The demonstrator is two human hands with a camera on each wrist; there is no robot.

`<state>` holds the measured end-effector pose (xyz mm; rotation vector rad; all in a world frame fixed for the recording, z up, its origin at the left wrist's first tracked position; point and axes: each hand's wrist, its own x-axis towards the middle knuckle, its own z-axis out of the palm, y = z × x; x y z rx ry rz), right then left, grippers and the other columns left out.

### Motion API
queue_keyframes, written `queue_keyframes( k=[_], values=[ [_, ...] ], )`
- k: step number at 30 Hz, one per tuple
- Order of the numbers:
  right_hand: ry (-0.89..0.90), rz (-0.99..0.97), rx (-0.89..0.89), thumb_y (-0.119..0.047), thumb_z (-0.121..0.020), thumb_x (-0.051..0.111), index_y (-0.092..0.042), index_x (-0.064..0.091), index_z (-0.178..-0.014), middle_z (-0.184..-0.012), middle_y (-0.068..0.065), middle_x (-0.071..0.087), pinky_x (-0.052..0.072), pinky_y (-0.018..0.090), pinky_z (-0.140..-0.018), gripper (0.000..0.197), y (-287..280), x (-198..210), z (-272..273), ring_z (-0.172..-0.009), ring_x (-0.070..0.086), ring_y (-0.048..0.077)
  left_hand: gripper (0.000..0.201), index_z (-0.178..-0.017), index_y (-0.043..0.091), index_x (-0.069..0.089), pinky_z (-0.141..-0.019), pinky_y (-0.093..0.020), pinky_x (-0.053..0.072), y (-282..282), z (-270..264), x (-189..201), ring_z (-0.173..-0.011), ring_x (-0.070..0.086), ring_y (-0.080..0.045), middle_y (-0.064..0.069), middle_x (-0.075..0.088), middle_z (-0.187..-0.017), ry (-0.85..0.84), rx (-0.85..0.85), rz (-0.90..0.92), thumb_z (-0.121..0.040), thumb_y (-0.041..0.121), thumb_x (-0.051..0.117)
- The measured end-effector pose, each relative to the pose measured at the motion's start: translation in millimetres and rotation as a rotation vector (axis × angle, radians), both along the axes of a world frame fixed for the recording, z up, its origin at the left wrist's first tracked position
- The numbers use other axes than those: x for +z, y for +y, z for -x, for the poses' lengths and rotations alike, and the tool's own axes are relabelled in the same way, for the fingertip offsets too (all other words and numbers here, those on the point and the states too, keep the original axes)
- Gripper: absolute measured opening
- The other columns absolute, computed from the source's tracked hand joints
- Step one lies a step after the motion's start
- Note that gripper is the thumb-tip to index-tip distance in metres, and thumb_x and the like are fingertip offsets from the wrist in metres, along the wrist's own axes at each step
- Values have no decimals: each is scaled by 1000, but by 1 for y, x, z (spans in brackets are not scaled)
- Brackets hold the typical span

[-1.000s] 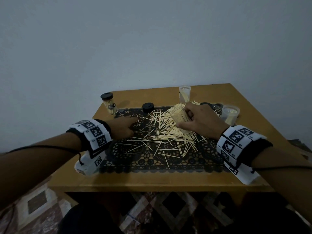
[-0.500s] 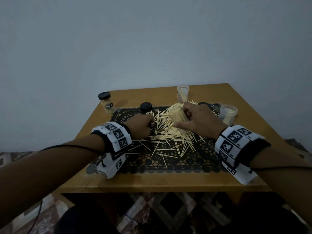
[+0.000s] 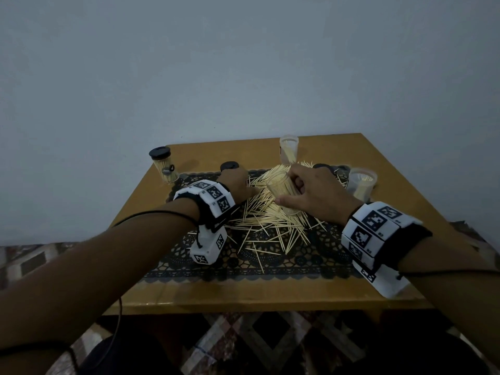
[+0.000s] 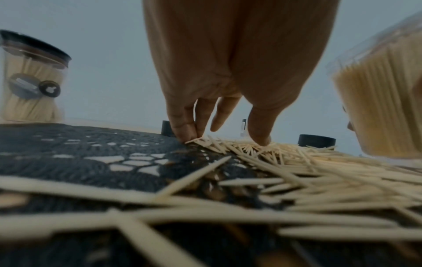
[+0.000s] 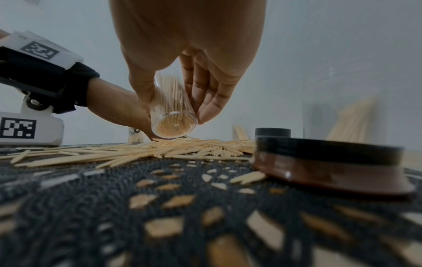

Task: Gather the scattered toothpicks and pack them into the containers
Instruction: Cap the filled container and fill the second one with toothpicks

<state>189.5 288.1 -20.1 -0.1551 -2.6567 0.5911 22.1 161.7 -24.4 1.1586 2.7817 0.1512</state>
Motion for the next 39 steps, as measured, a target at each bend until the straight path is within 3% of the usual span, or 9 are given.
queue_keyframes(
  k=[2,6,9,12,18,22,30,34,39],
  values=[
    [7,2,-7,-47,-77,76,-9,59,-103,-81,-3,58,33,16,-54,49,1,-1,0,-66,50,7,44,-98,3,56,-60,-31,43,2,-4,0,-76,56,-23,-10,59,-87,-11,-39,-7,-88,45,63],
    [12,2,-12,-48,-76,76,-9,59,-102,-80,-2,60,36,19,-55,50,1,-1,1,-68,53,12,29,-80,8,57,-55,-26,37,1,-8,2,-68,50,-22,-9,55,-75,-2,-110,-66,-85,35,69],
    [12,2,-12,-48,-76,76,-10,59,-101,-78,-3,58,35,18,-54,49,0,-1,0,-66,51,11,21,-79,7,61,-65,-30,45,1,-11,4,-72,53,-22,-10,57,-79,18,-135,-88,-85,24,72],
    [16,6,-13,-47,-76,76,-9,58,-99,-73,-7,53,33,17,-53,48,0,0,-1,-62,47,6,17,-96,3,71,-79,-33,53,-1,-13,7,-88,64,-23,-10,70,-94,18,-140,-140,-83,14,72],
    [13,16,-8,-45,-77,77,-10,57,-98,-70,-10,51,33,16,-52,45,-2,2,-2,-60,46,4,6,-83,6,74,-72,-31,55,-5,-16,10,-81,66,-21,-8,72,-86,58,-143,-127,-81,5,68],
    [5,18,-7,-47,-77,76,-10,57,-100,-72,-9,52,32,16,-52,47,-1,2,-2,-60,47,2,7,-83,7,71,-63,-24,44,-12,-18,9,-77,62,-20,-8,69,-88,59,-122,-122,-81,3,66],
    [-32,5,1,-46,-77,77,-9,58,-103,-79,-4,57,37,21,-55,50,-2,3,-1,-66,50,9,17,-98,9,75,-76,-20,48,-43,-15,20,-82,63,-12,-3,72,-97,-99,-40,-235,-80,9,74],
    [-32,15,25,-46,-75,78,-9,61,-108,-90,3,65,44,24,-62,52,-3,4,-3,-76,59,16,12,-93,18,75,-56,-2,42,-57,-12,32,-65,56,2,8,67,-82,-193,-8,-360,-80,17,76],
    [-46,22,38,-44,-76,78,-12,62,-112,-91,-3,61,36,14,-58,52,-3,4,-3,-79,56,12,12,-80,38,75,-83,-43,57,-63,-7,39,-82,70,-18,13,74,-82,-297,-11,-455,-71,44,79]
  ],
)
